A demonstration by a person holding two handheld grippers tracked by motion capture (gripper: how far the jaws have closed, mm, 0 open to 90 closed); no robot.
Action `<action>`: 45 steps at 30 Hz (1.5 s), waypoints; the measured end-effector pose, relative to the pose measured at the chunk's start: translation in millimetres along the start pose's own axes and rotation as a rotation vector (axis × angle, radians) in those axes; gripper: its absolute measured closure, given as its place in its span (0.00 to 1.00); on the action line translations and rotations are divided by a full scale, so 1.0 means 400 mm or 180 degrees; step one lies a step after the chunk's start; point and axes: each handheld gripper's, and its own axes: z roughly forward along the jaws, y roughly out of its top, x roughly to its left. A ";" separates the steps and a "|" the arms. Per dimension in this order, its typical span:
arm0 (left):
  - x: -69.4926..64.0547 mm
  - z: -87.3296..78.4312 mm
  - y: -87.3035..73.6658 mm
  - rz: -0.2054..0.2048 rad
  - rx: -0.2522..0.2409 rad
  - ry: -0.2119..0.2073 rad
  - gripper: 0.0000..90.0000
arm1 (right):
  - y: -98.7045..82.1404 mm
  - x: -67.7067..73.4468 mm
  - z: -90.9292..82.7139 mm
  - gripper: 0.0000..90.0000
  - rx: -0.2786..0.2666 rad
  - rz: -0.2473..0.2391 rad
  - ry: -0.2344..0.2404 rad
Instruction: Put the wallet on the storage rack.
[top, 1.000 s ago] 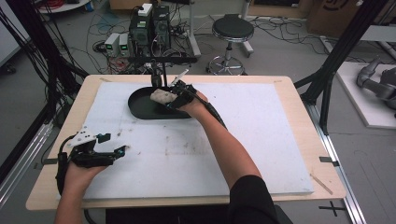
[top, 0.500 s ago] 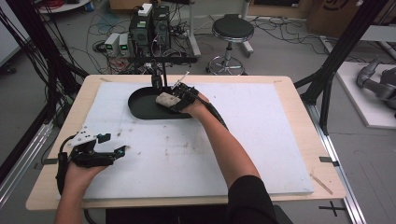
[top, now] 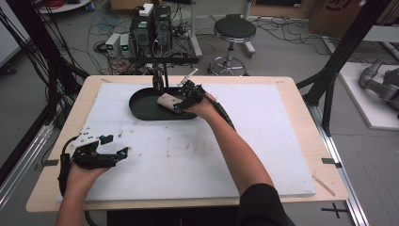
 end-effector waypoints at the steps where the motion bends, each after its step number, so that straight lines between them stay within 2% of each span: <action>1: -0.001 0.001 0.002 0.0007 0.0004 -0.0007 0.19 | -0.004 0.002 -0.008 0.26 0.0008 0.0008 0.0005; 6: -0.004 0.013 0.006 0.0015 0.0012 -0.0040 0.19 | -0.015 0.011 -0.057 0.25 0.0001 -0.0026 0.0001; 12: -0.010 0.033 0.017 0.0047 0.0020 -0.0102 0.19 | -0.028 0.014 -0.125 0.25 -0.0084 -0.0028 -0.0048; 14: -0.011 0.041 0.020 0.0043 0.0019 -0.0118 0.19 | -0.036 0.018 -0.143 0.25 -0.0165 -0.0045 -0.0066; 15: -0.011 0.045 0.022 0.0047 0.0023 -0.0125 0.19 | -0.049 0.024 -0.156 0.25 -0.0335 -0.0109 -0.0105; 16: -0.012 0.049 0.023 0.0051 0.0025 -0.0136 0.19 | -0.058 0.027 -0.163 0.25 -0.0347 -0.0105 -0.0109; 17: -0.012 0.053 0.025 0.0056 0.0038 -0.0154 0.19 | -0.064 0.026 -0.168 0.24 -0.0267 -0.0062 -0.0078; 20: -0.014 0.066 0.031 0.0071 0.0040 -0.0190 0.19 | -0.094 0.026 -0.186 0.24 -0.0335 -0.0063 -0.0096; 22: -0.015 0.074 0.035 0.0076 0.0040 -0.0209 0.19 | -0.122 0.023 -0.203 0.24 -0.0391 0.0003 -0.0085; 24: -0.015 0.082 0.038 0.0082 0.0048 -0.0224 0.19 | -0.144 0.017 -0.214 0.22 -0.0337 0.0076 -0.0082; 26: -0.014 0.089 0.041 0.0078 0.0053 -0.0231 0.19 | -0.174 0.015 -0.233 0.22 -0.0463 0.0102 -0.0094; 28: -0.013 0.096 0.043 0.0089 0.0051 -0.0247 0.19 | -0.196 0.007 -0.249 0.22 -0.0379 0.0195 -0.0082; 30: -0.014 0.104 0.046 0.0088 0.0055 -0.0261 0.19 | -0.229 0.008 -0.271 0.22 -0.0533 0.0197 -0.0113; 31: -0.014 0.108 0.047 0.0089 0.0058 -0.0266 0.19 | -0.243 0.005 -0.281 0.22 -0.0559 0.0220 -0.0124; 32: -0.014 0.112 0.048 0.0098 0.0065 -0.0278 0.19 | -0.254 0.002 -0.289 0.22 -0.0503 0.0279 -0.0111; 34: -0.016 0.120 0.049 0.0097 0.0076 -0.0287 0.19 | -0.289 0.002 -0.311 0.22 -0.0646 0.0293 -0.0150; 36: -0.018 0.127 0.051 0.0106 0.0083 -0.0307 0.19 | -0.317 -0.001 -0.328 0.22 -0.0601 0.0377 -0.0166; 37: -0.020 0.130 0.051 0.0101 0.0083 -0.0315 0.19 | -0.335 -0.002 -0.338 0.22 -0.0690 0.0358 -0.0185; 45: -0.024 0.143 0.050 0.0115 0.0088 -0.0329 0.19 | -0.459 0.005 -0.400 0.22 -0.0869 0.0576 -0.0266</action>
